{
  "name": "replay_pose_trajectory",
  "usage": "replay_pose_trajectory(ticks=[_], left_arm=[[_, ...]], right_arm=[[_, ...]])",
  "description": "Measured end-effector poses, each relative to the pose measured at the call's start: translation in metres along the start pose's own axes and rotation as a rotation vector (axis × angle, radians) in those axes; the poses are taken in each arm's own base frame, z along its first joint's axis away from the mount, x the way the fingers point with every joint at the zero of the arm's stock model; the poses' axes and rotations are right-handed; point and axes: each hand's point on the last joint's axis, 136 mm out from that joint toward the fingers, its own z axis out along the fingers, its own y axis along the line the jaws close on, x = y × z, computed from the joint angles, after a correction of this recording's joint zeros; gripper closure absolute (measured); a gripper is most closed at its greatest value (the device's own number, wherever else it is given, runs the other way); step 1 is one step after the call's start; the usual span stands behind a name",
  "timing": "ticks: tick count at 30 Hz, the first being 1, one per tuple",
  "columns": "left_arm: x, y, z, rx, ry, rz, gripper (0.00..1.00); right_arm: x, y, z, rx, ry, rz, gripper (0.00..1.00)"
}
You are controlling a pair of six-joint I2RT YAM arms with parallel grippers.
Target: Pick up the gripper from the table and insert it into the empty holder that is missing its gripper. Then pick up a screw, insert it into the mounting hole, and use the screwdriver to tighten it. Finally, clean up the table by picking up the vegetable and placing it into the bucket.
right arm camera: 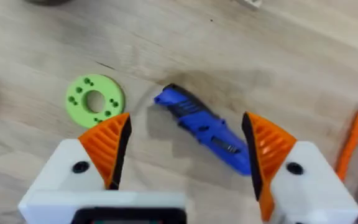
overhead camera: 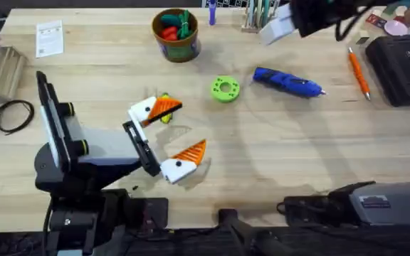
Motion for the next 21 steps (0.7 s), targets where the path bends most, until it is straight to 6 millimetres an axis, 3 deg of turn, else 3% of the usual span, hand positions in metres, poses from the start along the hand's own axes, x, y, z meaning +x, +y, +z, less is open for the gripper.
replay_pose_trajectory(ticks=[8,13,17,21], left_arm=[[-0.008,0.015,-0.002,-0.095,-0.005,-0.030,0.015],[-0.035,0.022,-0.010,-0.192,0.062,-0.084,0.016],[-0.059,0.032,-0.018,-0.279,0.167,-0.124,0.015],[-0.079,0.051,-0.023,-0.363,0.287,-0.169,0.015]], right_arm=[[0.001,-0.001,-0.070,-0.003,-0.130,0.279,0.014],[0.014,-0.001,-0.115,-0.009,-0.200,0.337,0.015],[0.037,0.002,-0.127,-0.010,-0.156,0.360,0.015],[0.046,0.004,-0.122,-0.010,-0.125,0.379,0.014]])
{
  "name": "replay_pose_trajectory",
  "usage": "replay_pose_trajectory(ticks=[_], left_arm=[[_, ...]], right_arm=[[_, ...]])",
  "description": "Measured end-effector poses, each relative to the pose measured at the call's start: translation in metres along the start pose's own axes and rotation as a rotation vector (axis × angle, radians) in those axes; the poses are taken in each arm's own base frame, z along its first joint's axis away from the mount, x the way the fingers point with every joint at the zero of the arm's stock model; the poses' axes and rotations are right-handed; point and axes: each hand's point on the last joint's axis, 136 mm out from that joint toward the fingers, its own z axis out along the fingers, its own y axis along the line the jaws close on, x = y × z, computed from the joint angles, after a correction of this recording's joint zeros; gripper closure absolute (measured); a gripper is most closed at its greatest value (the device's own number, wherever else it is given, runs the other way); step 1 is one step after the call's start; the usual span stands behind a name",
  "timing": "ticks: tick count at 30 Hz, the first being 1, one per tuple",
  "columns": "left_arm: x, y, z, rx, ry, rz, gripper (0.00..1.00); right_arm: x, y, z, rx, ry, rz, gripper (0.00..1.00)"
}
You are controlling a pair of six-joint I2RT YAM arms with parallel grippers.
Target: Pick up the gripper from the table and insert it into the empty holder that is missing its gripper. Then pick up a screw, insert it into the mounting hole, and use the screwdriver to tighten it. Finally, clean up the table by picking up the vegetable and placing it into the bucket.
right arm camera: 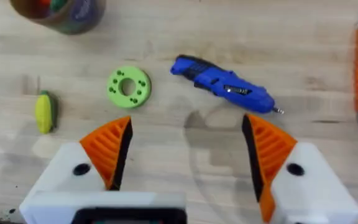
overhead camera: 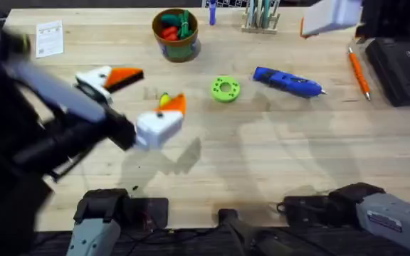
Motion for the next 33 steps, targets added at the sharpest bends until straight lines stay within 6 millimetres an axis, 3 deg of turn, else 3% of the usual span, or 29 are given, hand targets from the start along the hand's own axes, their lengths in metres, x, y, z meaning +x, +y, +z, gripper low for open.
replay_pose_trajectory(ticks=[7,8,14,24,33], left_arm=[[-0.012,0.033,0.004,-0.106,0.243,-0.114,0.015],[-0.013,0.041,0.009,-0.116,0.302,-0.145,0.015],[-0.007,0.056,0.016,-0.157,0.360,-0.164,0.015],[0.041,0.087,0.021,-0.369,0.605,-0.296,0.015],[0.090,0.088,0.057,-0.469,0.838,-0.411,0.015]], right_arm=[[0.049,-0.011,0.037,0.024,0.089,0.068,0.015],[0.076,-0.017,0.050,0.030,0.101,0.106,0.011],[0.113,-0.026,0.053,0.024,0.078,0.136,0.010],[0.116,-0.026,0.047,0.011,0.040,0.087,0.010],[0.119,-0.027,0.056,0.023,0.083,0.078,0.011]])
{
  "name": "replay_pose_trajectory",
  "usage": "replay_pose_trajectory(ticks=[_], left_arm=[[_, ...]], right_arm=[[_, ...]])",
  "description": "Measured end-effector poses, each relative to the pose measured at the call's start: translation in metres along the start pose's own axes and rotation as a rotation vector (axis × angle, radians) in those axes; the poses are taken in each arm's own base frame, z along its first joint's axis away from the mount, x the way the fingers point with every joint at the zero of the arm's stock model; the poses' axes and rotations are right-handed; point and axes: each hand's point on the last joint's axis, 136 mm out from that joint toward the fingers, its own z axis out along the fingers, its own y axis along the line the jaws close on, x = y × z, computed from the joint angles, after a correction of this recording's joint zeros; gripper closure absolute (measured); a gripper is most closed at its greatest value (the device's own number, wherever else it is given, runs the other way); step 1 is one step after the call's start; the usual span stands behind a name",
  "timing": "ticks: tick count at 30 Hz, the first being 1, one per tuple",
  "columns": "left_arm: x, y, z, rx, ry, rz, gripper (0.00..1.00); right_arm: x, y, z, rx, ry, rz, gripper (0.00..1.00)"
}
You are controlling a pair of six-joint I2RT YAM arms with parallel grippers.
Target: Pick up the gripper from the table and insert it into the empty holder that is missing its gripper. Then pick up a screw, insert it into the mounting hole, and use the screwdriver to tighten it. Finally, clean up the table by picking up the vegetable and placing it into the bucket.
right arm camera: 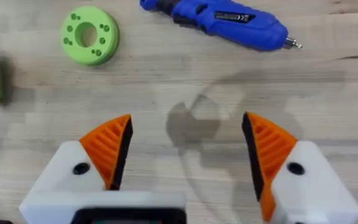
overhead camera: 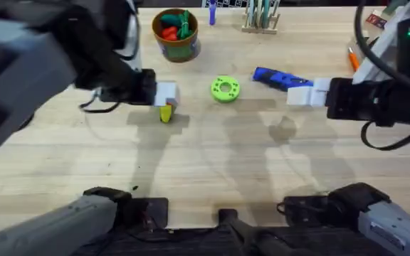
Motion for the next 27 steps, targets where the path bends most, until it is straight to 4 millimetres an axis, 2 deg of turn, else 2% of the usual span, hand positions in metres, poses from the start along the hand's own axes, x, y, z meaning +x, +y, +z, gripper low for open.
replay_pose_trajectory(ticks=[1,5,9,16,18,19,23,24,25,27], left_arm=[[-0.001,-0.005,0.026,-0.019,0.067,-0.053,0.016],[-0.003,-0.014,0.054,-0.037,0.116,-0.072,0.015],[-0.006,-0.020,0.073,-0.041,0.133,-0.071,0.016],[-0.004,-0.018,0.096,-0.066,0.185,-0.083,0.016],[-0.010,-0.019,0.097,-0.064,0.164,-0.086,0.101],[-0.010,-0.019,0.098,-0.064,0.162,-0.091,0.207],[-0.014,-0.020,0.097,-0.063,0.148,-0.091,0.819],[-0.016,-0.020,0.097,-0.061,0.142,-0.089,0.941],[-0.016,-0.020,0.097,-0.062,0.140,-0.091,0.974],[-0.016,-0.020,0.097,-0.062,0.140,-0.095,0.971]], right_arm=[[0.002,0.000,0.005,0.007,0.023,-0.001,0.011],[0.004,-0.001,0.012,0.017,0.053,-0.001,0.010],[0.006,-0.001,0.017,0.025,0.079,-0.002,0.010],[0.006,-0.002,0.018,0.027,0.084,-0.002,0.010],[0.006,-0.002,0.018,0.027,0.084,-0.002,0.010],[0.006,-0.001,0.018,0.027,0.083,-0.002,0.010],[0.006,-0.002,0.018,0.027,0.084,-0.002,0.010],[0.006,-0.002,0.018,0.027,0.084,-0.002,0.010],[0.006,-0.001,0.018,0.027,0.083,-0.002,0.010],[0.006,-0.002,0.018,0.027,0.084,-0.002,0.010]])
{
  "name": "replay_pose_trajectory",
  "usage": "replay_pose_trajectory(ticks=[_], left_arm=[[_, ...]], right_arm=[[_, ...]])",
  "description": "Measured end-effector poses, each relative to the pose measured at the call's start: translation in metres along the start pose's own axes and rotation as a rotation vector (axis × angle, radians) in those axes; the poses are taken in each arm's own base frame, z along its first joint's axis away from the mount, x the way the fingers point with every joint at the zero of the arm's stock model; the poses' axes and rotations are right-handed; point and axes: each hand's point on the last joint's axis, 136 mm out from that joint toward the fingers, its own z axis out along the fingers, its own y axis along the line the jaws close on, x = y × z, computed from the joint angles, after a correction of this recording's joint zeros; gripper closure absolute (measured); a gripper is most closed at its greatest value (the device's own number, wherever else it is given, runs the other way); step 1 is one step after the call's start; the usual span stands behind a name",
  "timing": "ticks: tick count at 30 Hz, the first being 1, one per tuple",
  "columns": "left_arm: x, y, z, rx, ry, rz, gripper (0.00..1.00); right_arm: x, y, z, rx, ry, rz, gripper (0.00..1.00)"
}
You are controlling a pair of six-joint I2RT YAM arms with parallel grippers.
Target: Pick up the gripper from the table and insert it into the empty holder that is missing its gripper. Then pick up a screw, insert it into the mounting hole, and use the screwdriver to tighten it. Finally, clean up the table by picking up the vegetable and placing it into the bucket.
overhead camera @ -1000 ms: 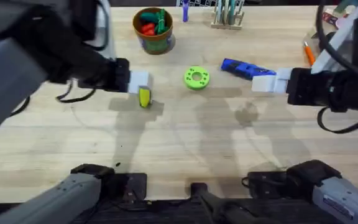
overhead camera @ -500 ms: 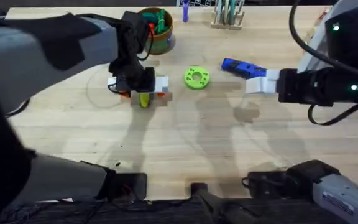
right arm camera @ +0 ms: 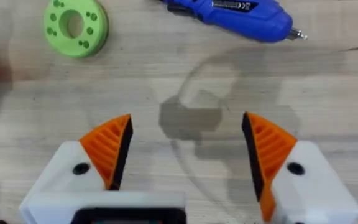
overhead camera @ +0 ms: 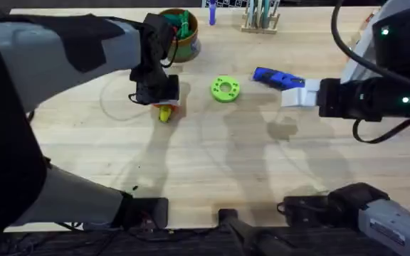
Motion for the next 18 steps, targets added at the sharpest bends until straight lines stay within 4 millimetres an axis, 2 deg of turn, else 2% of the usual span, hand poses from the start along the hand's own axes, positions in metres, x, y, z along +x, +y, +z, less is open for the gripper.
replay_pose_trajectory(ticks=[5,8,12,15,18], left_arm=[[-0.005,-0.001,-0.007,0.001,-0.003,-0.004,0.970],[-0.028,-0.009,-0.030,0.020,-0.063,-0.005,0.970],[-0.083,-0.027,-0.084,0.080,-0.252,0.013,0.970],[-0.128,-0.040,-0.134,0.122,-0.444,0.033,0.970],[-0.161,-0.046,-0.173,0.141,-0.619,0.046,0.970]], right_arm=[[0.000,0.000,0.000,0.000,0.000,0.000,0.010],[0.000,0.000,0.000,0.000,0.000,0.000,0.010],[0.000,0.000,0.000,0.000,0.000,0.000,0.010],[0.000,0.000,0.000,0.000,0.000,0.000,0.010],[0.000,0.000,0.000,0.000,0.000,0.000,0.010]])
